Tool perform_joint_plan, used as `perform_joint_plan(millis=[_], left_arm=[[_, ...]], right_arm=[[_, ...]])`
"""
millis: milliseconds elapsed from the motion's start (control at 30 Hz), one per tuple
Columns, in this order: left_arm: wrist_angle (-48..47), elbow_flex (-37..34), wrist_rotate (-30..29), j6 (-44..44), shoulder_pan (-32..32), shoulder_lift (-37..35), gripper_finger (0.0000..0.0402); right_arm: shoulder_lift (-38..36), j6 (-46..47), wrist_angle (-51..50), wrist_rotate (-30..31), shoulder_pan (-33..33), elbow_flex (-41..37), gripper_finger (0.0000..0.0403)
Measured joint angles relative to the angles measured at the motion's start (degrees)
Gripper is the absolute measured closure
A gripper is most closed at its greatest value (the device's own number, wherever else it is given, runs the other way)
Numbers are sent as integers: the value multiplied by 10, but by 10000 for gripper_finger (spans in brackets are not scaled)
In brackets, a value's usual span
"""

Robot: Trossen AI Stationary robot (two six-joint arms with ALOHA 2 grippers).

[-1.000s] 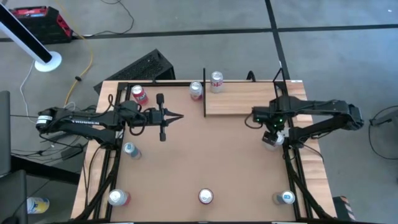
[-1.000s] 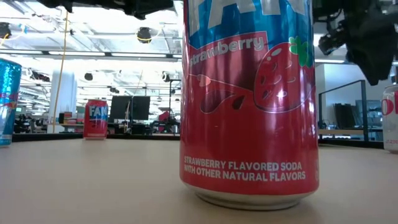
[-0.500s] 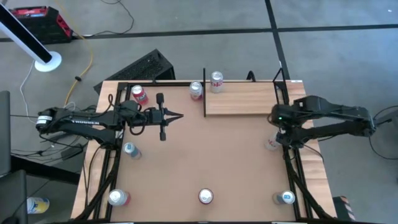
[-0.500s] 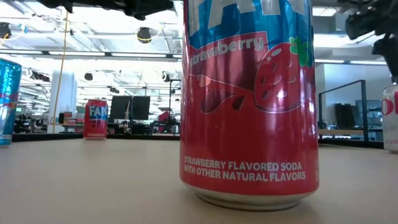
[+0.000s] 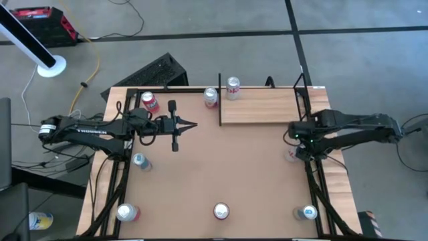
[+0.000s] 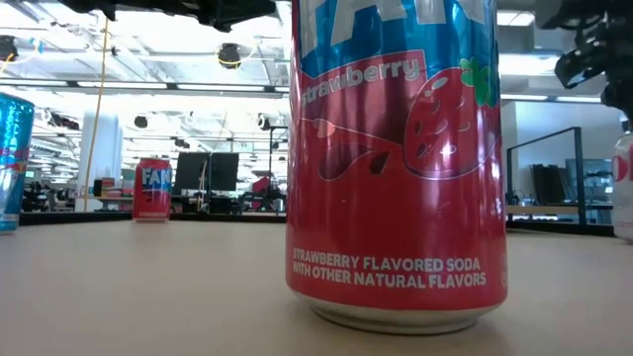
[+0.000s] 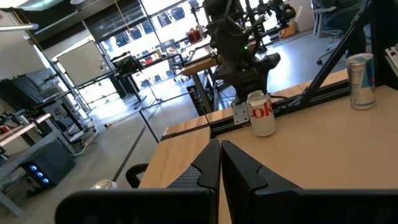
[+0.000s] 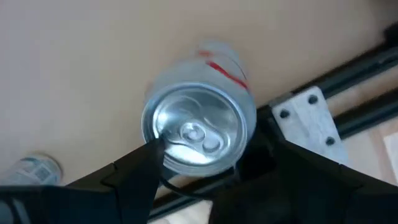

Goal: Place canned beverage on shelf
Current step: Put the red-silver soda can on the shelf

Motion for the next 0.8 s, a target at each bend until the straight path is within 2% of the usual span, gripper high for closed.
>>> perform_joint_plan(millis=[300, 533, 800], left_arm=[[0, 0, 0, 4, 0, 0, 401], [0, 0, 0, 4, 5, 0, 401], [0, 0, 0, -1, 10, 0, 401]], right_arm=[[4, 1, -7, -1, 8, 1, 75], [4, -6, -8, 42, 8, 41, 75], [4, -6, -8, 21, 18, 56, 75]])
